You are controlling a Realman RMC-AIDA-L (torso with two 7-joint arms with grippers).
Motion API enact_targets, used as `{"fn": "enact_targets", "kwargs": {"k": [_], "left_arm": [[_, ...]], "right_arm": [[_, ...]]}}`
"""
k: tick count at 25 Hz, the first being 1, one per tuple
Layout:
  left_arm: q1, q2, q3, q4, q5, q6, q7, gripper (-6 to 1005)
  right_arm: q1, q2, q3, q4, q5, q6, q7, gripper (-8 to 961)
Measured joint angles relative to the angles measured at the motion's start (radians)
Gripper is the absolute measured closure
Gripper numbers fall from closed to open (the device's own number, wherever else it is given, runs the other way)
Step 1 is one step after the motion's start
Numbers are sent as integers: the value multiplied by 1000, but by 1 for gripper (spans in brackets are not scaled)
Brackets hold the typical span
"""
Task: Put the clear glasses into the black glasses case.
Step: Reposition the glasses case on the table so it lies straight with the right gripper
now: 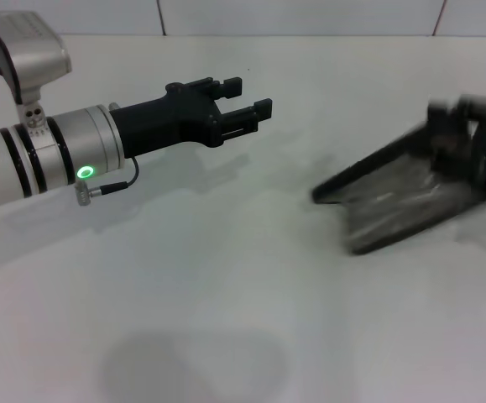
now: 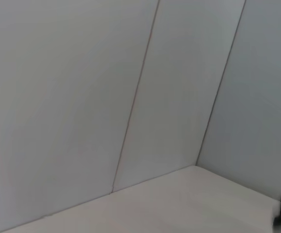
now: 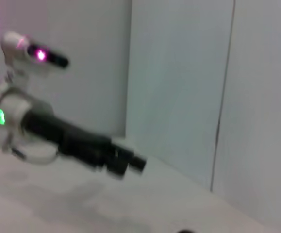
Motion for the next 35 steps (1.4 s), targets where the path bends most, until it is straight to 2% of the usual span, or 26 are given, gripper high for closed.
{"fn": "enact_targets", "kwargs": {"k": [1,12,17,25,27,28,29,31,34,35], "left_arm": [[0,0,0,0,0,-1,4,331],[0,0,0,-5,1,-17,42,331],[-3,0,0,0,1,-36,48,331],[-12,-2,0,-1,0,-41,64,330],[-14,-2,0,-1,0,-41,65,332],[-14,-2,0,-1,0,-42,65,332],[-14,-2,0,-1,0,-42,65,332],[-15,-3,0,0,0,-43,66,332],[-15,-3,0,1,0,-43,66,332],[-15,-3,0,1,0,-43,66,331]], "right_arm": [[-2,6,-3,5,-29,10,1,420],[-28,5,-2,10,-66,68,4,427],[-27,4,0,14,-113,82,31,391],[-8,-17,2,50,-128,131,100,333],[-4,-27,2,51,-128,118,126,318],[4,-44,-3,54,-135,91,162,311],[4,-44,-3,54,-135,91,162,276],[17,-61,-4,52,-175,48,212,206],[28,-73,1,24,-245,18,281,100],[30,-78,1,11,-268,13,299,98]]}}
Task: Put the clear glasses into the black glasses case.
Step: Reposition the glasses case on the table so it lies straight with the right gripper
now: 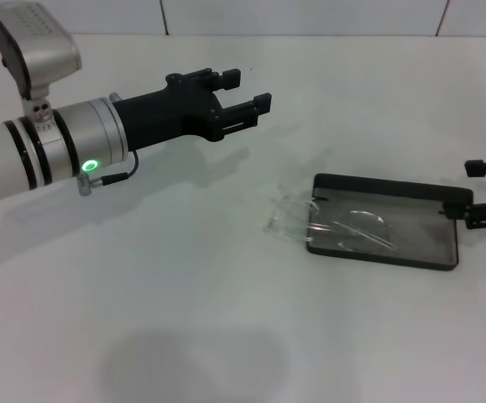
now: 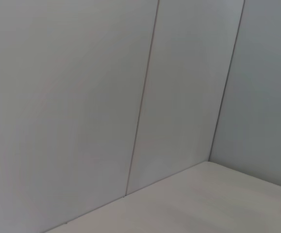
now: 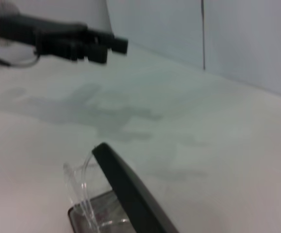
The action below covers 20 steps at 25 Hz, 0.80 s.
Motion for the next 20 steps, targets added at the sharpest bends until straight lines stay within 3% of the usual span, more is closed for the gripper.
{"fn": "enact_targets", "kwargs": {"k": [5,12,15,17,18,20], "left_arm": [[-1,-4,2,-1,1,0,1,331],[-1,-6,3,-5,1,0,6,331],[-2,-6,4,-6,1,0,6,330],[-1,-6,5,-6,1,0,6,330],[-1,-6,5,-6,1,0,6,330],[-1,-6,6,-6,1,0,6,330]], "right_arm": [[27,-31,0,-4,-53,-44,37,88],[23,-34,29,-20,-56,-75,27,84],[23,-12,36,-49,-91,-71,15,84],[9,20,31,-99,-133,-65,-10,84],[1,51,29,-146,-182,-65,-28,84],[1,61,33,-159,-196,-71,-37,84]]}}
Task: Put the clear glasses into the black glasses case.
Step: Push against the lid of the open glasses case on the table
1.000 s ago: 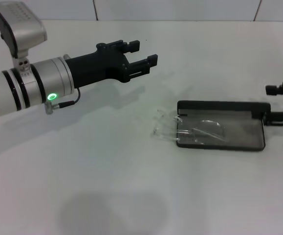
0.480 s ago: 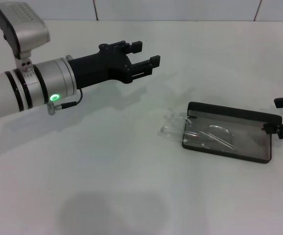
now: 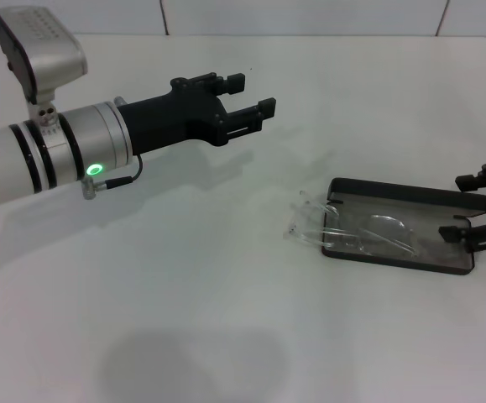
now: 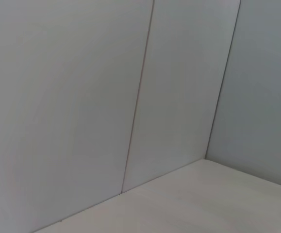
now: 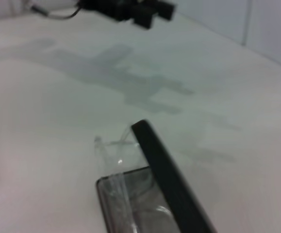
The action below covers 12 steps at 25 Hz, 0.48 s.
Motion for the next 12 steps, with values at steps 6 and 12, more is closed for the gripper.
{"fn": "enact_targets", "kwargs": {"k": [6,12], "left_arm": [[1,-2,1,0,9,1,0,332],[6,-5,-1,0,14,1,0,331]], "right_arm": [[12,-13,18,1,78,-81,-55,84],[-13,-17,156,5,173,-174,-122,84]]}}
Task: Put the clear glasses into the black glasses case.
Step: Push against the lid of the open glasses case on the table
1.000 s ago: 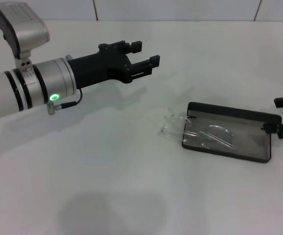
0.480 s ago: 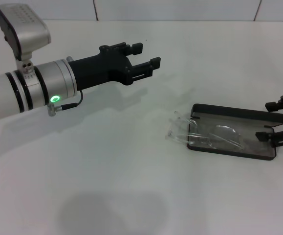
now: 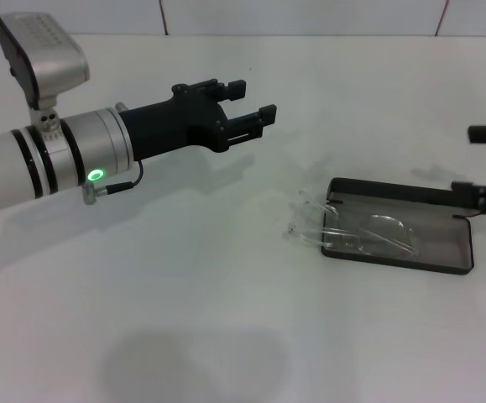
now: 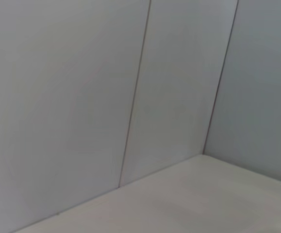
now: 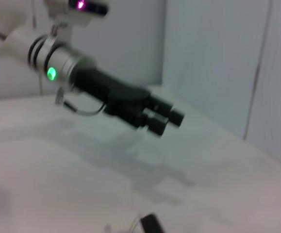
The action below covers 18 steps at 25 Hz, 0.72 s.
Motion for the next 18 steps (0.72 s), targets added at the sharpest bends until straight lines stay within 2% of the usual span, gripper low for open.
{"fn": "enact_targets", "kwargs": {"k": [4,7,10,18], "left_arm": [[-1,3,0,-5,88,0,-18,330],[10,7,-2,-5,222,0,-53,330],[33,2,-3,-3,292,0,-66,331],[35,-11,3,-7,306,0,-53,331]], "right_arm": [[-21,10,20,7,4,21,0,83],[-40,15,29,20,13,47,0,83],[-47,16,31,27,-7,68,0,83],[-65,15,33,21,-38,200,22,83]]}}
